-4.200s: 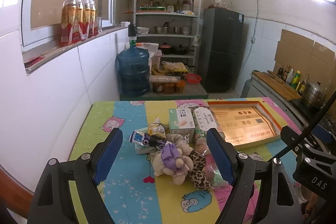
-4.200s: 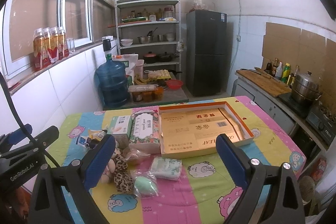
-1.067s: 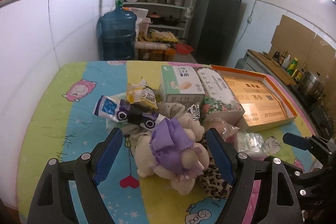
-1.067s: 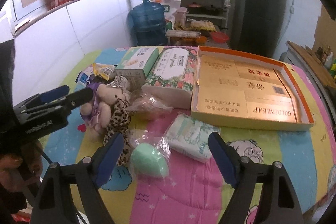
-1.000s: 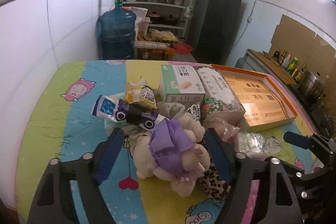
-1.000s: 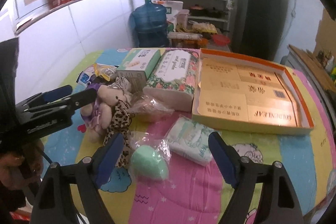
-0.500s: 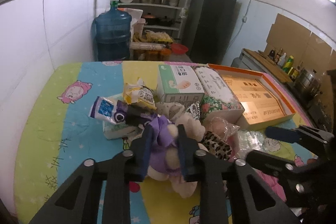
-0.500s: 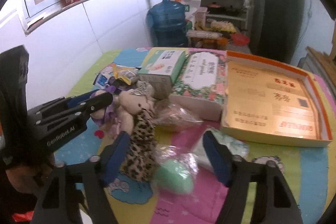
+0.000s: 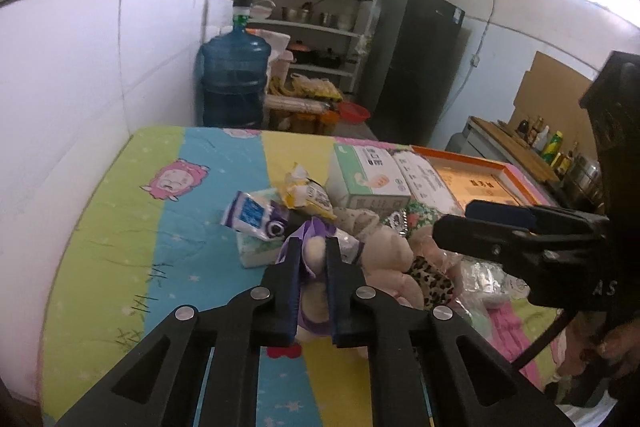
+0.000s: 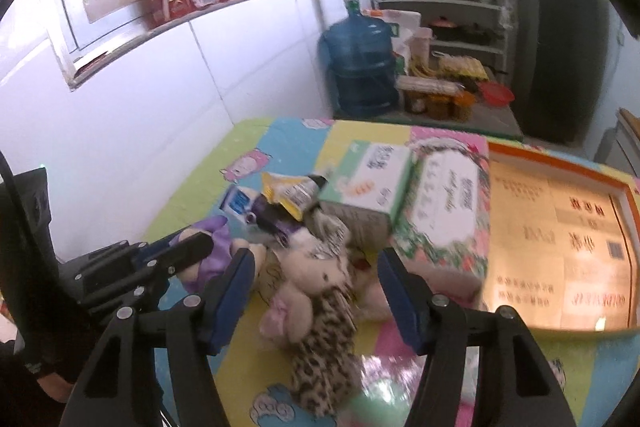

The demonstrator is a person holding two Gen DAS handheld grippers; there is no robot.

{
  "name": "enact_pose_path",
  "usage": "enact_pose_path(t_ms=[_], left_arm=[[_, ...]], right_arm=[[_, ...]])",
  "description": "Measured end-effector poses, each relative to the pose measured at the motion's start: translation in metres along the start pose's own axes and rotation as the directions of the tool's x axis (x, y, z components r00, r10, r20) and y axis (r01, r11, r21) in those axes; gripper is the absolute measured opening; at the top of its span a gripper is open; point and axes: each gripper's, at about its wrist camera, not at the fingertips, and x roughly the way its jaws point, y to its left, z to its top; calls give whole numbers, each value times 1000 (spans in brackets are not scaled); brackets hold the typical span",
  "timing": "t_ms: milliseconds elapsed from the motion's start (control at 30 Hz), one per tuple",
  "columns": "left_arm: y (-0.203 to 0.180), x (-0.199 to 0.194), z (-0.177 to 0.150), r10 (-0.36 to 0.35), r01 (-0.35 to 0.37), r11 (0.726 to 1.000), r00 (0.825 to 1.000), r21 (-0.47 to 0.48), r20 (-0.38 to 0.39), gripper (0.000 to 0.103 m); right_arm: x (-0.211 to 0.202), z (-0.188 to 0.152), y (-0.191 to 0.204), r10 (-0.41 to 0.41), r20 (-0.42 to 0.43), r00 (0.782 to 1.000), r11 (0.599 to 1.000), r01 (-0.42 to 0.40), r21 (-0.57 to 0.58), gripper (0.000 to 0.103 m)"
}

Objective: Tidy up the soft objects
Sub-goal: 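Lower the left tool onto the teddy in purple dress and close it, then grasp the teddy in pink dress with the right tool while the left tool lifts its teddy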

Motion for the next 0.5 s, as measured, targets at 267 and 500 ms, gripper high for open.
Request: enact_pose_path(t_ms=[267, 500], left_arm=[[20, -22, 7, 52, -51, 998, 997, -27, 50, 10], [34, -27, 7, 73, -70, 996, 996, -53, 47, 10]], right_arm=[[26, 4, 14, -11, -37, 999, 1000, 10, -29, 64], [58, 7, 12, -85, -85, 993, 996, 81, -46, 64]])
